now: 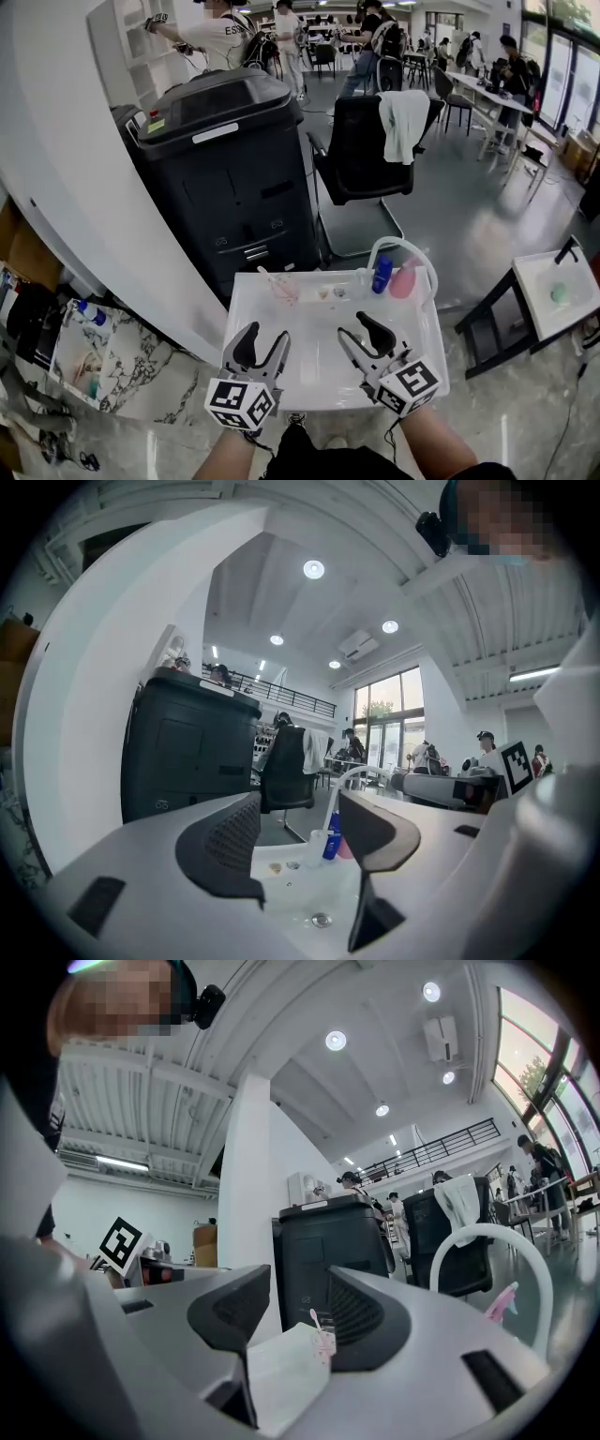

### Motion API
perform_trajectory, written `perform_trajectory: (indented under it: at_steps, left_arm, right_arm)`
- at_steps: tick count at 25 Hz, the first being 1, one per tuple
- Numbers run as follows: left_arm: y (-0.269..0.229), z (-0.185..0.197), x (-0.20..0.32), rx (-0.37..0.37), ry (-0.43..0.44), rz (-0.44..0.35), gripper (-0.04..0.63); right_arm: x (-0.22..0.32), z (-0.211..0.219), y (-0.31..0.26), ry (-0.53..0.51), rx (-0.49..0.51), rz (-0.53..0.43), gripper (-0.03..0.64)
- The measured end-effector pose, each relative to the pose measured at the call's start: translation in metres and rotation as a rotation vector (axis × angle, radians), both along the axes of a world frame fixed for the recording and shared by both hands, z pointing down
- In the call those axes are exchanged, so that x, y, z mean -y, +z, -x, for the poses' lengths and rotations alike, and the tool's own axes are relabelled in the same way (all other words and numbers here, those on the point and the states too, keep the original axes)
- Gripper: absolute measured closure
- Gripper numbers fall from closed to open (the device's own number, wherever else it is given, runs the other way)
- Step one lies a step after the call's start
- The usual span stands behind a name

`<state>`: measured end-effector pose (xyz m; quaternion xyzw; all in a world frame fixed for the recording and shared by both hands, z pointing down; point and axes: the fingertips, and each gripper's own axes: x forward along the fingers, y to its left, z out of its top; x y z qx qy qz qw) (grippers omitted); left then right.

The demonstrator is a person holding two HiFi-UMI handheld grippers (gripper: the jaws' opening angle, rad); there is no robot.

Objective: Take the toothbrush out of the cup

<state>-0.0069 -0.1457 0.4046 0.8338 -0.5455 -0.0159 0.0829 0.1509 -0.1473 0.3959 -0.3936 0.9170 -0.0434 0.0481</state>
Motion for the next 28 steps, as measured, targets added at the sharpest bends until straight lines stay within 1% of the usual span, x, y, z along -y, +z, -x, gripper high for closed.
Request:
perform_trajectory:
  at_steps: [3, 8, 13, 24, 28]
  left_arm:
    - [0.008, 0.005, 0.019, -0.012, 0.011, 0.014, 0.331]
    - [0.021, 0.015, 0.049, -0.012, 0.037, 0.044, 0.331]
    - [0.045, 0.029, 0.086, -0.024, 0.059, 0.09, 0.331]
    - [0.116, 0.056, 0.164, -0.093, 0.096, 0.233, 0.326]
    - [0.136, 0.062, 0.187, -0.141, 0.111, 0.279, 0.325]
  right_arm:
    - [0.017, 0.004, 0.004, 0.016, -0.003, 0.01, 0.425]
    - [0.045, 0.017, 0.011, 0.035, -0.015, 0.032, 0.425]
    - [0.079, 0.033, 0.023, 0.053, -0.032, 0.053, 0.425]
    - [0.137, 0.059, 0.063, 0.101, -0.062, 0.16, 0.425]
    - [0.154, 0.068, 0.076, 0.116, -0.072, 0.181, 0.425]
